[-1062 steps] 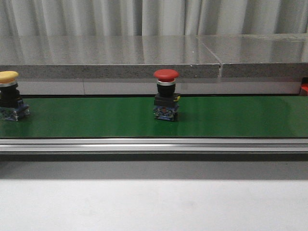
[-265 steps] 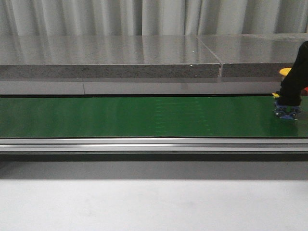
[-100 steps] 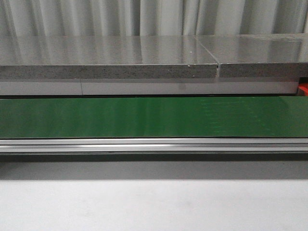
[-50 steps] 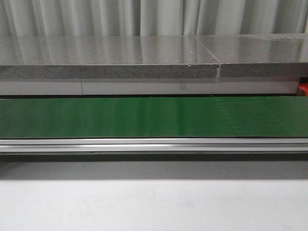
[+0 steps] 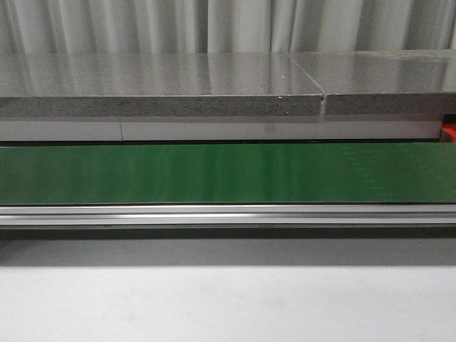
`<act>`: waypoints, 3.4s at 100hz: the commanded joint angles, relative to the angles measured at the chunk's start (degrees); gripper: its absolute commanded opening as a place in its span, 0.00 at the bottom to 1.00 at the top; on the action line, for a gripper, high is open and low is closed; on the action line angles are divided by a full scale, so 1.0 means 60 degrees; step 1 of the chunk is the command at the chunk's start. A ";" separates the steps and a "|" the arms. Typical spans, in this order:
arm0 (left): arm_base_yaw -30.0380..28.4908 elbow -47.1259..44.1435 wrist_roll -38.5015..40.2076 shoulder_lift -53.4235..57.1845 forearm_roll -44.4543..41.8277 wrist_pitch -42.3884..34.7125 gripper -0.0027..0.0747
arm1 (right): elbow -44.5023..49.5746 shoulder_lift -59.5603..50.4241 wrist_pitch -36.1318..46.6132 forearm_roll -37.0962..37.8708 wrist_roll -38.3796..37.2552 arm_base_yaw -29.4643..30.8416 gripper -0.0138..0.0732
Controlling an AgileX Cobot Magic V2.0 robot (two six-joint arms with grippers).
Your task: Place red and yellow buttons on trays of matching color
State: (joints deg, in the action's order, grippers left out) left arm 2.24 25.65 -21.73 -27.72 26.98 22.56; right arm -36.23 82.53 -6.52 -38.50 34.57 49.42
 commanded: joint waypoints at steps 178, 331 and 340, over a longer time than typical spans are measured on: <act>0.0076 0.0261 0.0015 -0.0066 0.0193 -0.0621 0.01 | -0.1005 -0.3945 -0.0474 -0.0111 0.0005 -0.3268 0.70; 0.0076 0.0261 0.0015 -0.0066 0.0193 -0.0621 0.01 | 0.0932 -0.9391 -0.2197 -0.0001 0.1613 -0.7359 0.02; 0.0076 0.0261 0.0015 -0.0066 0.0193 -0.0621 0.01 | 0.0932 -0.9391 -0.2197 -0.0001 0.1613 -0.7359 0.02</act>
State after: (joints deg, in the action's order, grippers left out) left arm 2.24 25.65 -21.77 -27.72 26.98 22.56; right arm -29.27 26.09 -22.74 -38.12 43.80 5.49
